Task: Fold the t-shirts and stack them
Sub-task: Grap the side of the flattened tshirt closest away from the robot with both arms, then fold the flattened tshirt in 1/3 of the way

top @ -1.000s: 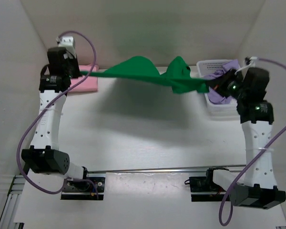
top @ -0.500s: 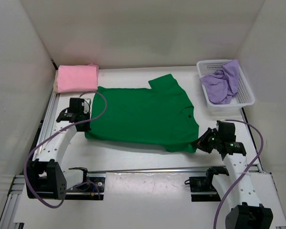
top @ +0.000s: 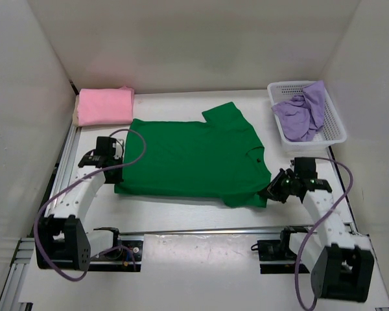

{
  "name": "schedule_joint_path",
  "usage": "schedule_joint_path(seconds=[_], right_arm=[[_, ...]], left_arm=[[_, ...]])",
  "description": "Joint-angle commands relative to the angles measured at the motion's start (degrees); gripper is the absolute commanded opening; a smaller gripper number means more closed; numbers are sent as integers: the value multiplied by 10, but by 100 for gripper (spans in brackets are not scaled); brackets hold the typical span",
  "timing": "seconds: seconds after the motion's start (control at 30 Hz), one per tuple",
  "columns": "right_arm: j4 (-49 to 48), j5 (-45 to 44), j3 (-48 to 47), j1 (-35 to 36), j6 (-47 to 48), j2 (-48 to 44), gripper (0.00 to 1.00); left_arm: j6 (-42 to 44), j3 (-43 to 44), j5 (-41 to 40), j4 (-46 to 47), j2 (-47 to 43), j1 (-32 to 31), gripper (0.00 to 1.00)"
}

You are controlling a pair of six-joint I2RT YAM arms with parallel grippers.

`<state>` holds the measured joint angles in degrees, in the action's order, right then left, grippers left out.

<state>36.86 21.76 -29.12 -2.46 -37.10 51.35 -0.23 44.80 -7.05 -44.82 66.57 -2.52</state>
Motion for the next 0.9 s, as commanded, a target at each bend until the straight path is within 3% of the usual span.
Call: schedule_joint_path(seconds=[0.0, 0.23, 0.5, 0.87], right_arm=[[-61, 0, -79, 7, 35, 83, 0], [-61, -79, -221, 77, 75, 274, 0], [-66, -133, -291, 77, 86, 367, 0], [-61, -142, -385, 77, 102, 468, 0]], left_arm=[[2, 58, 3, 19, 62, 0, 11], [2, 125, -37, 48, 179, 0, 11], [2, 190, -65, 59, 250, 0, 11], [2, 208, -66, 64, 314, 0, 11]])
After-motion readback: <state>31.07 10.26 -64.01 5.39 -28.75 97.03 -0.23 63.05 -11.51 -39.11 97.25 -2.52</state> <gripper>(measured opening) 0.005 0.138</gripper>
